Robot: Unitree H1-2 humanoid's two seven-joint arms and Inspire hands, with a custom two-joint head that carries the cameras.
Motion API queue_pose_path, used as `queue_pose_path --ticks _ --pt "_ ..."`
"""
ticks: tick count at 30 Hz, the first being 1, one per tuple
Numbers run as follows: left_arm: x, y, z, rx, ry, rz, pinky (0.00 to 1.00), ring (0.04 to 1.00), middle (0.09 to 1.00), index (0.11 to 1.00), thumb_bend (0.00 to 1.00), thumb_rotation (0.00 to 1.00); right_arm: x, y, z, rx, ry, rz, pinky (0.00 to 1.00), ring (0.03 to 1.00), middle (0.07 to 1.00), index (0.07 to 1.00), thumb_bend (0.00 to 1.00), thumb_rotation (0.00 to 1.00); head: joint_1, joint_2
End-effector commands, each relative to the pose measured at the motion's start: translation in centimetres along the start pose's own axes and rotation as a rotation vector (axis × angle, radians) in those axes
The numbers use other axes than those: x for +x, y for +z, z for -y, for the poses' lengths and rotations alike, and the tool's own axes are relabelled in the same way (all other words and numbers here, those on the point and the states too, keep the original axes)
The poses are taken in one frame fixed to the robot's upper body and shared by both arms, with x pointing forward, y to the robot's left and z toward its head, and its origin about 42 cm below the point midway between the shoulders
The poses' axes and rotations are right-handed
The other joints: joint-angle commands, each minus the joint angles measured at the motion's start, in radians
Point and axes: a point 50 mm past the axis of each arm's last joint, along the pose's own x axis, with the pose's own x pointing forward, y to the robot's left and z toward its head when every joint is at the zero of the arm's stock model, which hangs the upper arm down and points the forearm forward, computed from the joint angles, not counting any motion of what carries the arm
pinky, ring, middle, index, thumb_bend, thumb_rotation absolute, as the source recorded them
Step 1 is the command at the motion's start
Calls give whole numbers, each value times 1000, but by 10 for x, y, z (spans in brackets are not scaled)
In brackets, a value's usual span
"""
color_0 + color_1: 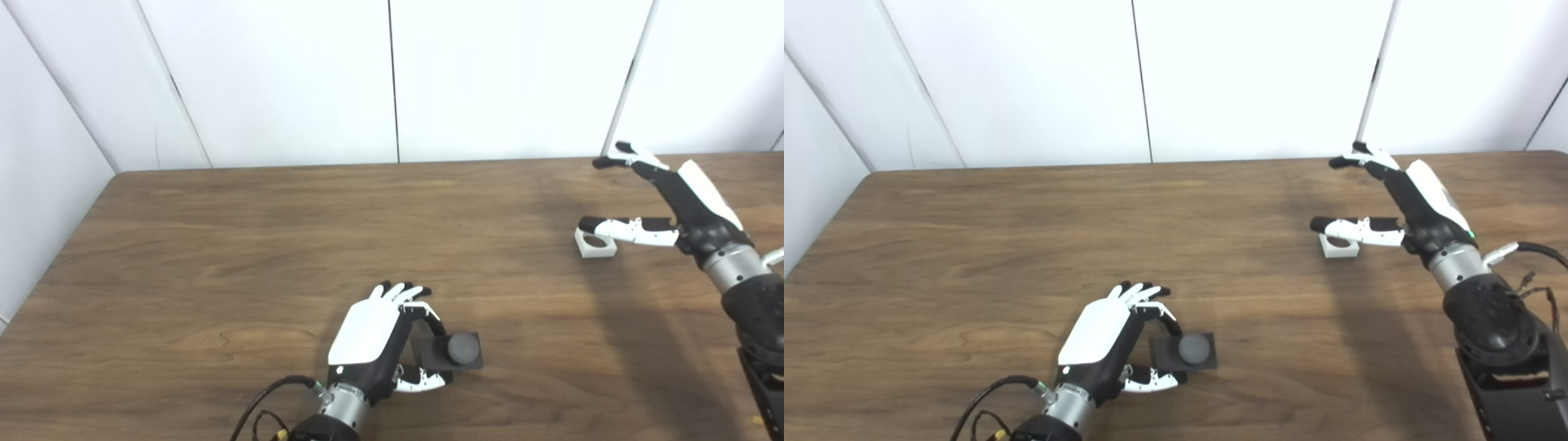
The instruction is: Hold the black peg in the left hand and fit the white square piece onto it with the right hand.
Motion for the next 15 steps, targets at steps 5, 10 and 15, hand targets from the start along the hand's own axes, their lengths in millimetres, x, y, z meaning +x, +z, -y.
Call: queue_pose_path --ticks 5,10,15 --pt "-3 -6 11 38 -63 -10 1000 934 873 495 507 90 18 11 22 -96 -1 57 991 1000 974 762 870 391 -5 2" --pt "-3 -7 11 22 -64 -15 1000 938 873 495 507 89 24 3 27 -143 36 37 1000 1000 981 735 908 348 -33 -4" --pt "-5 -8 10 30 -68 -11 1000 936 873 495 507 89 32 -6 27 -175 85 -10 1000 1000 991 723 931 346 -51 -6"
